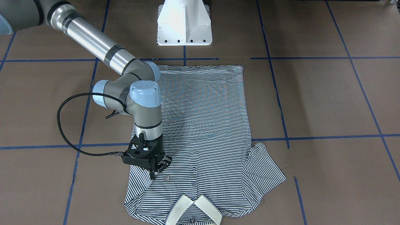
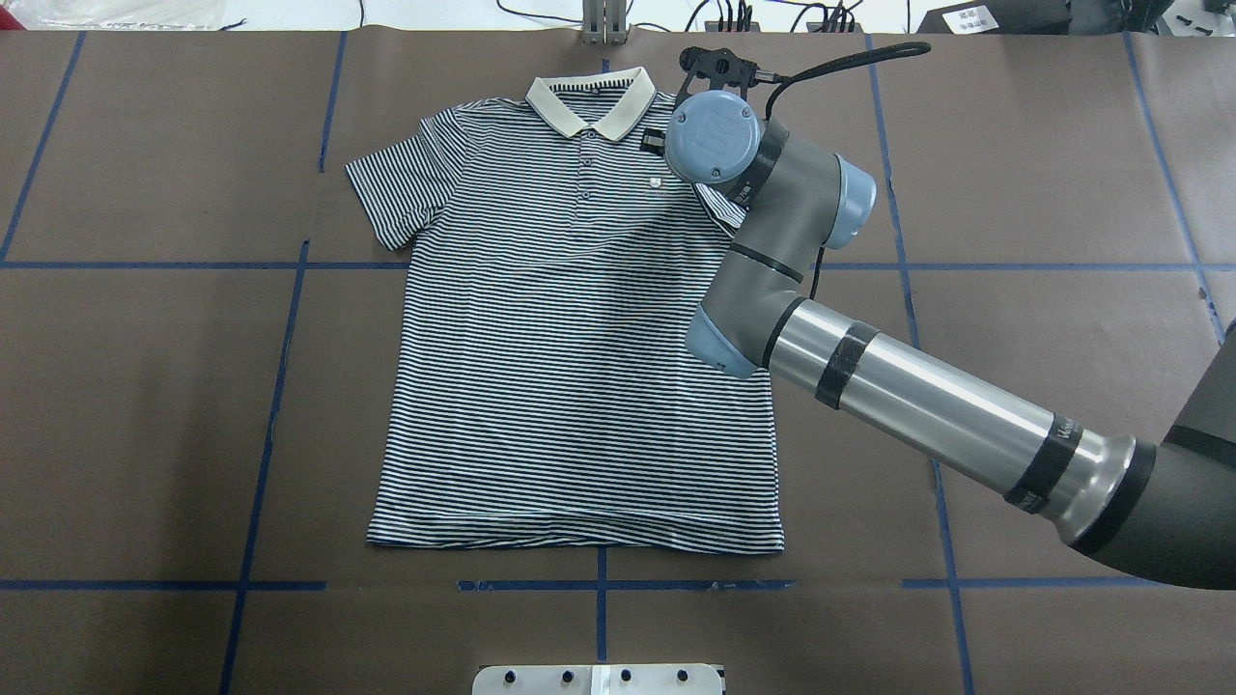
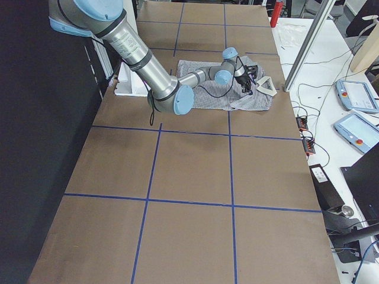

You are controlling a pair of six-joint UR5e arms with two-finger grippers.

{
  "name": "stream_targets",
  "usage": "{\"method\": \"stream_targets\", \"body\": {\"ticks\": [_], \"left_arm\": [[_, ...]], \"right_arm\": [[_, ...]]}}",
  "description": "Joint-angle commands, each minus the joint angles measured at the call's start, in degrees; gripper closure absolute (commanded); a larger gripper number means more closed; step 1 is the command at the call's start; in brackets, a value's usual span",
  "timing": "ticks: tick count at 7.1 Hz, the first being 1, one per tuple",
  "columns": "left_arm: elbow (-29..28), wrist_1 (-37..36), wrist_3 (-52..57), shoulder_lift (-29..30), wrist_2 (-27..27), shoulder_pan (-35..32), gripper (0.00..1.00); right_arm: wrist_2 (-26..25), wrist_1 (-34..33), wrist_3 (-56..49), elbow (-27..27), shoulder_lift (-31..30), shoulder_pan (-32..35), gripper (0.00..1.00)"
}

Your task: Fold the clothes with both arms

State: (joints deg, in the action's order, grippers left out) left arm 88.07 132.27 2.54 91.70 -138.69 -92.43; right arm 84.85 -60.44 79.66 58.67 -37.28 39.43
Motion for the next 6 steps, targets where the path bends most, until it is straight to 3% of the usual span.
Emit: {"method": "stream_targets", "body": {"ticks": [1, 2, 3, 5, 6], "left_arm": [[0.0, 0.0, 0.0, 0.0, 0.0, 0.0, 0.0], [0.0, 0.0, 0.0, 0.0, 0.0, 0.1, 0.0], [0.1, 0.0, 0.0, 0.6, 0.1, 0.1, 0.0], [-0.5, 4.4, -0.3, 2.2, 0.3, 0.6, 0.0], [-1.0, 5.1, -0.3, 3.0, 0.4, 0.8, 0.0]], "right_arm": [[-0.7, -0.1, 2.2, -2.3, 1.9, -0.1, 0.18], [-0.7, -0.2, -0.4, -2.2, 2.1, -0.1, 0.0], [0.4, -0.3, -5.4, -0.9, 2.1, 0.8, 0.0], [13.3, -11.6, -15.4, 7.5, 1.3, 7.0, 0.0], [14.8, -15.7, -17.6, 10.1, 1.2, 7.6, 0.0]]}}
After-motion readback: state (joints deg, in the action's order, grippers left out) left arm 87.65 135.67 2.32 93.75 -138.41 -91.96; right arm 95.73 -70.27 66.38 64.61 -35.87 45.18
